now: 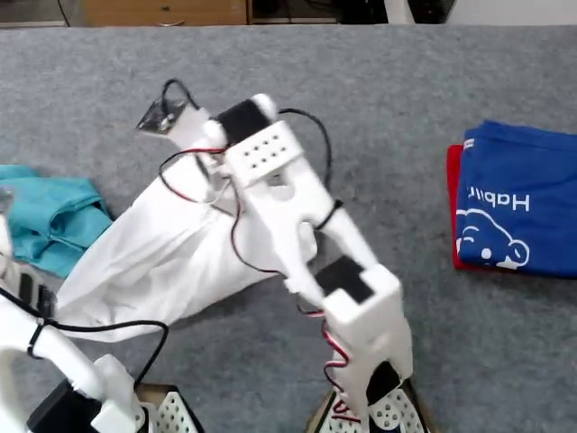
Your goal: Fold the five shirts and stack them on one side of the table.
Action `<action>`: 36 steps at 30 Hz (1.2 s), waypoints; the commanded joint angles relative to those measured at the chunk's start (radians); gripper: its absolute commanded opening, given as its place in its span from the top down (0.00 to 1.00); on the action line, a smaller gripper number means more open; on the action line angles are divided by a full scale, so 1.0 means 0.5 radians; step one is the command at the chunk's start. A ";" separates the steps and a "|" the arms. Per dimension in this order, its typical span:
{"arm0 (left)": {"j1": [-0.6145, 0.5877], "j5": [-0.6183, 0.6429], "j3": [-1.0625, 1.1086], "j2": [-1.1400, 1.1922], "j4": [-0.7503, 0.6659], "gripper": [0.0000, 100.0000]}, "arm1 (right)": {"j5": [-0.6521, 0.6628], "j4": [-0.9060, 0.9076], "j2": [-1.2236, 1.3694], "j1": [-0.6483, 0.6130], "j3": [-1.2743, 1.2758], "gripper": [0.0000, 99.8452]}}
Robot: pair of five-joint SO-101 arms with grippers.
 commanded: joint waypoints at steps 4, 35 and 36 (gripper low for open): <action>0.061 0.160 -0.497 -0.054 0.141 0.84 | 0.071 0.037 -0.272 0.152 0.204 1.00; 0.132 -0.411 0.546 -0.032 -0.884 0.84 | 0.000 0.040 -0.281 0.367 0.333 1.00; 0.080 -0.408 0.586 -0.032 -0.991 0.84 | 0.000 0.040 -0.287 0.382 0.333 1.00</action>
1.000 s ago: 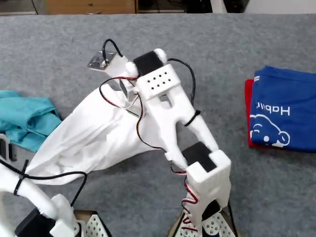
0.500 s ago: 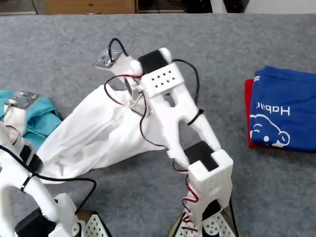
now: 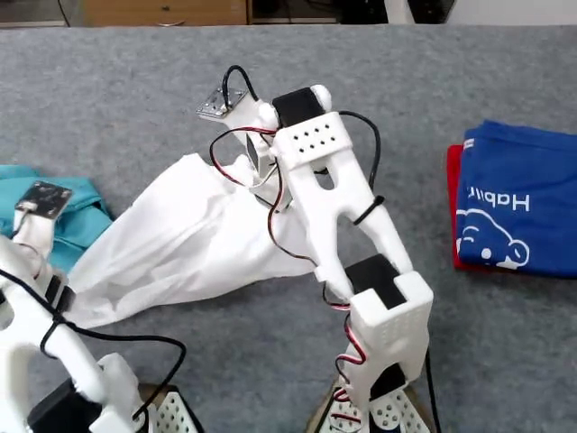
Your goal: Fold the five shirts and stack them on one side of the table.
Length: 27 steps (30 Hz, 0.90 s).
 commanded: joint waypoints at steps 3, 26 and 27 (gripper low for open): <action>-0.279 0.043 0.169 -0.029 -0.534 0.84 | -0.003 0.037 -0.183 0.091 -0.002 1.00; -0.445 -0.126 -0.629 -0.048 0.758 0.84 | 0.117 0.037 -0.523 0.345 0.109 1.00; -0.402 -0.126 -0.703 -0.048 0.865 0.84 | 0.138 0.037 -0.554 0.385 0.109 1.00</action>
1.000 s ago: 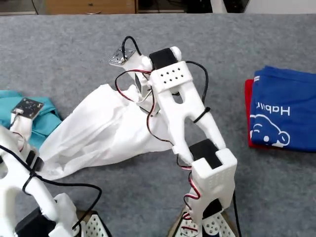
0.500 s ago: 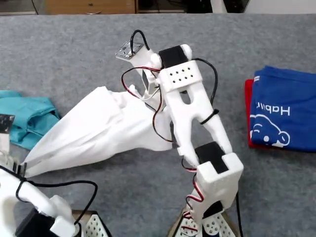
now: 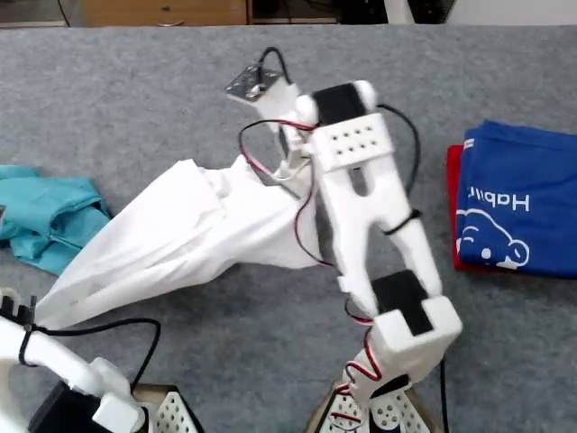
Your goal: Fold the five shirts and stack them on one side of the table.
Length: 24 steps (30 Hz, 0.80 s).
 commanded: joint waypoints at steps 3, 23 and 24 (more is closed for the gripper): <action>0.236 -0.018 -0.460 -0.048 0.586 0.84 | 0.123 0.037 -0.241 0.213 0.020 1.00; 0.936 -0.215 -0.181 -0.051 0.687 0.84 | 0.157 -0.025 -0.351 0.219 0.232 1.00; 0.979 -0.215 -0.132 -0.051 0.687 0.84 | 0.157 -0.021 -0.351 0.219 0.232 1.00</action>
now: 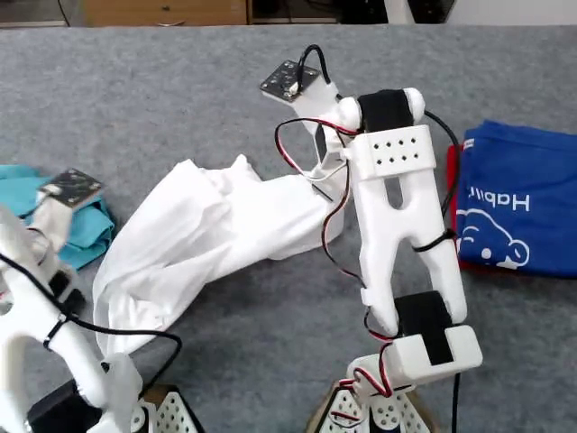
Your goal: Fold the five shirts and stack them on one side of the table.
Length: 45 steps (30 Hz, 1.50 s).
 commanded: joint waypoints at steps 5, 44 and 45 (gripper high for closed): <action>0.307 -0.021 0.319 -0.051 0.028 0.84 | 0.006 -0.006 -0.100 0.035 0.005 1.00; 0.423 0.512 0.463 -0.051 -0.724 0.98 | -0.046 0.040 -0.348 0.041 -0.361 1.00; 0.430 0.586 0.301 -0.051 -0.635 0.98 | -0.046 0.040 -0.382 0.041 -0.413 1.00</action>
